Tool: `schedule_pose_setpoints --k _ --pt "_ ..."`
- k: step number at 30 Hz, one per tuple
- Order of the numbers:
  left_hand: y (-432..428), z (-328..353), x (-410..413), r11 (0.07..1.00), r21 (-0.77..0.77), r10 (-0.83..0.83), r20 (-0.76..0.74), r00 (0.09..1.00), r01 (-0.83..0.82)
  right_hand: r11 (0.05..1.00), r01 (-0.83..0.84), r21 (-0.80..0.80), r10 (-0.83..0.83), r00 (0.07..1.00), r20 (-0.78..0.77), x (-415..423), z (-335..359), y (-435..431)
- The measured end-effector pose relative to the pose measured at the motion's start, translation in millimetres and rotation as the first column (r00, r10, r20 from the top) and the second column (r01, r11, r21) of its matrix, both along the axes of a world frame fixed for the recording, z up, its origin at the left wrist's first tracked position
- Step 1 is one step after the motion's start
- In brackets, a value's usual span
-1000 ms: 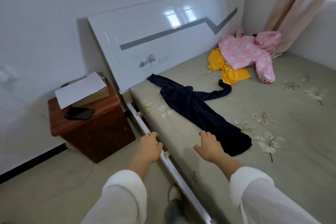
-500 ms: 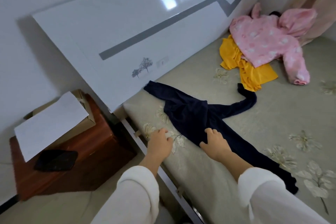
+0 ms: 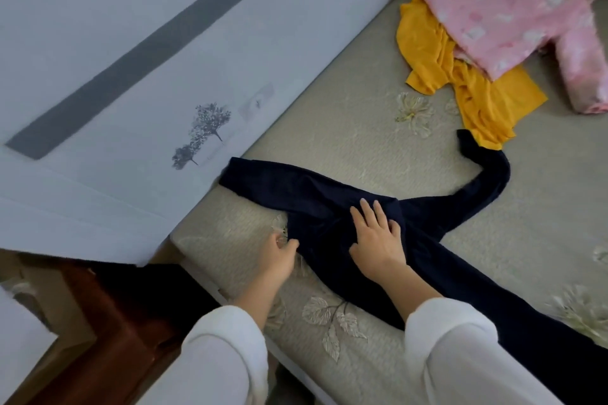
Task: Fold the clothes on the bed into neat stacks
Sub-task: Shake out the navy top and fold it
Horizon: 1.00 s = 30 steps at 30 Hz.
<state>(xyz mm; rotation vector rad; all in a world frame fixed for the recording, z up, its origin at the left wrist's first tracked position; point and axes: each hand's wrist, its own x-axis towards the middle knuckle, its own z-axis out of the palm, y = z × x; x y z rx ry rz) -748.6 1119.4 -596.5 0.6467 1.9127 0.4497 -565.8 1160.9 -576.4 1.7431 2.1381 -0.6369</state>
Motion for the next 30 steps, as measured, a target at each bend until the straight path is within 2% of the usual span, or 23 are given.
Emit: schedule_pose_setpoints --k 4,6,8,11,13,15,18,22,25,27,30 --pt "17.6 -17.5 7.1 0.998 -0.031 0.058 0.083 0.995 -0.056 0.989 -0.103 -0.106 0.112 0.990 0.084 10.6 -13.5 0.2" --pt "16.6 -19.0 10.4 0.999 -0.032 0.037 0.097 0.995 -0.034 0.984 -0.061 -0.166 0.061 0.998 -0.006 15.7 -7.9 -8.9" --pt "13.8 -12.1 11.7 0.999 0.034 0.006 0.093 0.996 -0.009 0.993 0.063 -0.101 -0.080 0.981 -0.174 23.7 5.6 -18.5" --pt "16.6 21.0 8.6 0.977 0.210 -0.047 0.090 0.995 0.028 0.973 0.230 0.010 -0.217 0.931 -0.295 44.8 41.7 -25.5" --pt "19.5 47.8 5.7 0.970 0.244 -0.052 0.210 0.976 -0.001 0.952 0.306 0.017 -0.283 0.899 -0.333 61.8 69.4 -31.3" --pt "20.8 74.4 8.7 0.976 0.210 -0.026 0.378 0.925 -0.058 0.940 0.341 0.007 -0.314 0.873 -0.373 76.9 96.4 -38.6" --pt "17.9 111.6 23.3 0.979 0.173 -0.006 0.553 0.833 -0.108 0.932 0.349 0.100 -0.271 0.852 -0.448 95.5 135.9 -52.4" --pt "6.9 151.2 54.4 0.924 0.376 -0.272 0.514 0.813 0.072 0.883 0.358 0.302 -0.188 0.862 -0.471 128.6 189.4 -74.9" --pt "0.1 189.2 93.0 0.819 0.506 -0.521 0.455 0.723 0.272 0.830 0.408 0.380 -0.157 0.825 -0.542 161.2 228.4 -94.6" --pt "-2.8 216.6 122.7 0.752 0.569 -0.611 0.409 0.678 0.334 0.763 0.478 0.435 -0.162 0.793 -0.587 186.2 252.7 -108.4" --pt "-6.1 262.9 164.8 0.667 0.635 -0.685 0.315 0.657 0.390 0.636 0.585 0.502 -0.160 0.738 -0.656 230.2 289.7 -129.3"
